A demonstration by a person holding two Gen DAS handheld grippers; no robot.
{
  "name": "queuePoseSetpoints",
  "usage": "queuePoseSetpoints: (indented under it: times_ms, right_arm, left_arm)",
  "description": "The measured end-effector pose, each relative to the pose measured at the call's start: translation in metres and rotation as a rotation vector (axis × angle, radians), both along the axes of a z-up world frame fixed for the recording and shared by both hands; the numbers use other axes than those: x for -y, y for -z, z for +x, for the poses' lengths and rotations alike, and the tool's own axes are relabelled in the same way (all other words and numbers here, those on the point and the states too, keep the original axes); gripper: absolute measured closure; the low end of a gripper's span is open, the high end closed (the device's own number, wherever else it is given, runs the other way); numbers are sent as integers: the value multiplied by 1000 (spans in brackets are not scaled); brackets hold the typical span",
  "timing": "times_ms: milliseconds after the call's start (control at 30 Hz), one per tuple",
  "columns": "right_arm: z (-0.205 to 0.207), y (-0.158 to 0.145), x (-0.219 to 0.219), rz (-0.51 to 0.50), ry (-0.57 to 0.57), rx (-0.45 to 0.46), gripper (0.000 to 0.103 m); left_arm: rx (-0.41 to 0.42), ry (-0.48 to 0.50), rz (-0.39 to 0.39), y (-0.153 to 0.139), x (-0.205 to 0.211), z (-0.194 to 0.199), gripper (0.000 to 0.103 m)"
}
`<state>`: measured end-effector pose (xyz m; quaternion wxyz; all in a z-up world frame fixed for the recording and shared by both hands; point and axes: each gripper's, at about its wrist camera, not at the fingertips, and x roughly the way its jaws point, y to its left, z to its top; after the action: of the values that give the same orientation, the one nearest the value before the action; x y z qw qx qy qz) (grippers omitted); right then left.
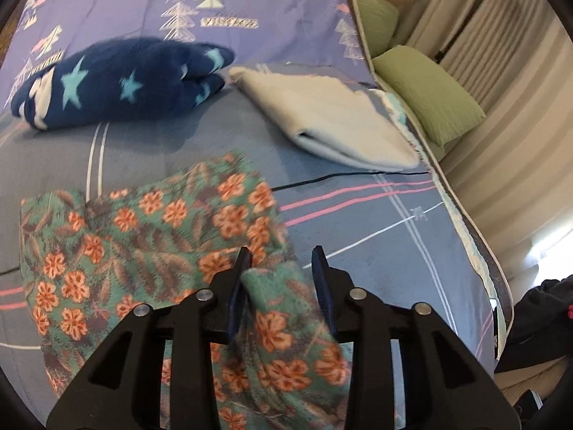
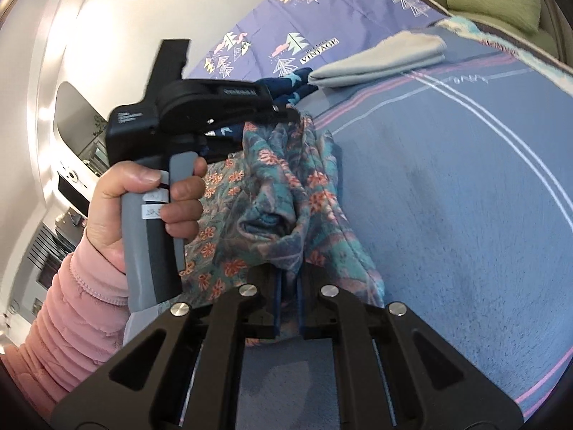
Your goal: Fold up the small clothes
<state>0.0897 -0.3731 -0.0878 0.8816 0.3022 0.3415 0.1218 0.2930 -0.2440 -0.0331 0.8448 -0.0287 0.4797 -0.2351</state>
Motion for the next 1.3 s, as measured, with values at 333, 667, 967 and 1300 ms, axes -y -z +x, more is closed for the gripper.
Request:
queuePoseSetpoints:
  times_ms: [333,667,967,1300]
  right_arm:
    - [-8,7,12,97,-13,-10,98]
    - [-5,19,18,143,-8,-64,98]
    - [-3,18,17,134,-6,-71,97]
    - [-5,13,27,140,31,-64,73]
  left_arm:
    - [61,38,-27,-20,-16,-32,53]
    - [216,65,160,-14,-70,-121,34]
    - [238,-21,203,0,-124,-182,29]
    - [291,80,338,16,-130,-237,22]
